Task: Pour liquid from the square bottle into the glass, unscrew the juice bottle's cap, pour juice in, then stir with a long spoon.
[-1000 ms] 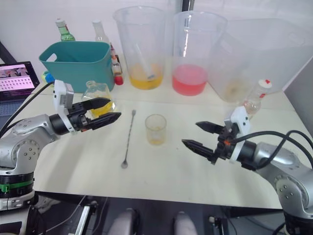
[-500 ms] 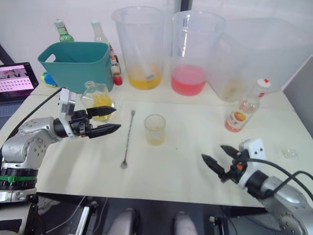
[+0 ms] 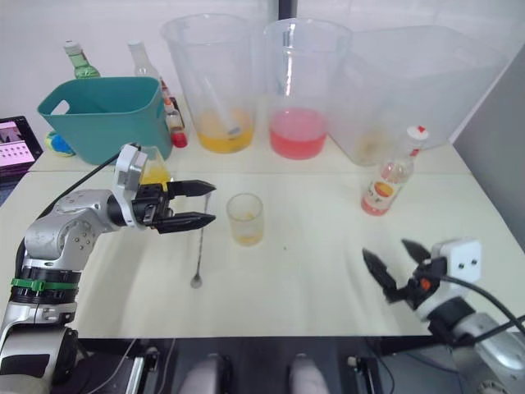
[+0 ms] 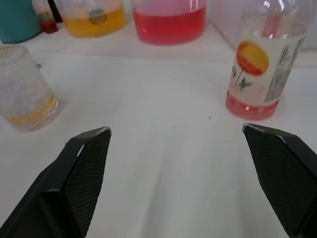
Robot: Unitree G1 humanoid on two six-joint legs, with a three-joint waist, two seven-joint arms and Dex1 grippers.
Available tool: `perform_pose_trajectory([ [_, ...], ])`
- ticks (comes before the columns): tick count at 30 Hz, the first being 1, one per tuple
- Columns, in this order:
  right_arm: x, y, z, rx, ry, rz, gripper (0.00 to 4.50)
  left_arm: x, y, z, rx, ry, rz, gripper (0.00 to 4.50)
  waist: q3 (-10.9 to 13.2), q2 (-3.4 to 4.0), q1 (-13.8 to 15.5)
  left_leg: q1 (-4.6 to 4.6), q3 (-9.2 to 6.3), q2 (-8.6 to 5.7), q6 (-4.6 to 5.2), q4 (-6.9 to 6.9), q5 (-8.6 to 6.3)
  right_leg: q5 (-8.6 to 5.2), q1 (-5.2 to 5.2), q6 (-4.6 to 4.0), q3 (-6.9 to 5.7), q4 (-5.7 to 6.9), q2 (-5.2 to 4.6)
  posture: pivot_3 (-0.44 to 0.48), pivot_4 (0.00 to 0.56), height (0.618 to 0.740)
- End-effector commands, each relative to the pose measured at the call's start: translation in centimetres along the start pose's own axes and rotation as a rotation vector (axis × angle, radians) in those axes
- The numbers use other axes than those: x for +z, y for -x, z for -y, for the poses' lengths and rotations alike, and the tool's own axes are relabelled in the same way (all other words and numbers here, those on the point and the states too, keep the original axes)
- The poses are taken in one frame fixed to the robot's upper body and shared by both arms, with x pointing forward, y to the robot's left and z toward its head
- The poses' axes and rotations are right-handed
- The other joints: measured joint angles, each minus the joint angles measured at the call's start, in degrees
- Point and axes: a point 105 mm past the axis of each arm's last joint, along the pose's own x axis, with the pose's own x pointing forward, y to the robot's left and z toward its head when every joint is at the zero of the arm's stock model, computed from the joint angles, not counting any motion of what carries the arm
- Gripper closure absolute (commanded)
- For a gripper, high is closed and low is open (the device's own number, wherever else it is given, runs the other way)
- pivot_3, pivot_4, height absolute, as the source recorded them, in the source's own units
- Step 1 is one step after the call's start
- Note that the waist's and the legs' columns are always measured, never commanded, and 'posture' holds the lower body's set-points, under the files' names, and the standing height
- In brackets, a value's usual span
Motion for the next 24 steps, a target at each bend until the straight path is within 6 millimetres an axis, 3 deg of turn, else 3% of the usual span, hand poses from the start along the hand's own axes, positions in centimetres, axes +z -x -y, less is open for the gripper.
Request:
perform_pose_trajectory([
  [1,2.0,-1.4,2.9,-0.079,0.067,0.06,0.0,1.2,0.5,1.3,-0.015,-0.017,0.035,0.01,0.0,0.0,0.1,0.02,-0.1,-0.01,0.0,0.0,0.0,0.0,0.11,0.0,-0.07,-0.01,0.0,0.0,0.15,0.726],
  [6,4.4,-4.3,7.9,-0.199,0.143,0.11,0.0,1.1,1.5,2.5,0.049,-0.021,0.036,0.01,0.0,0.05,-0.3,0.11,-0.15,-0.13,0.01,0.01,0.0,0.02,0.31,0.05,-0.14,-0.18,-0.17,0.0,0.15,0.726],
  [9,5.5,-5.4,9.4,-0.223,0.172,0.134,0.0,1.1,2.0,3.1,0.082,-0.023,0.039,0.01,0.0,0.1,0.0,0.08,-0.38,-0.15,0.02,-0.01,-0.01,0.02,0.39,0.04,-0.38,-0.18,-0.18,0.0,0.15,0.726],
  [24,7.5,-10.7,10.7,-0.109,0.147,0.153,0.0,1.2,2.1,4.7,0.17,-0.026,0.074,0.01,0.1,0.12,-0.1,0.06,-0.75,-0.24,0.02,0.0,-0.01,0.04,0.59,0.02,-0.83,-0.24,-0.32,0.0,0.15,0.726],
])
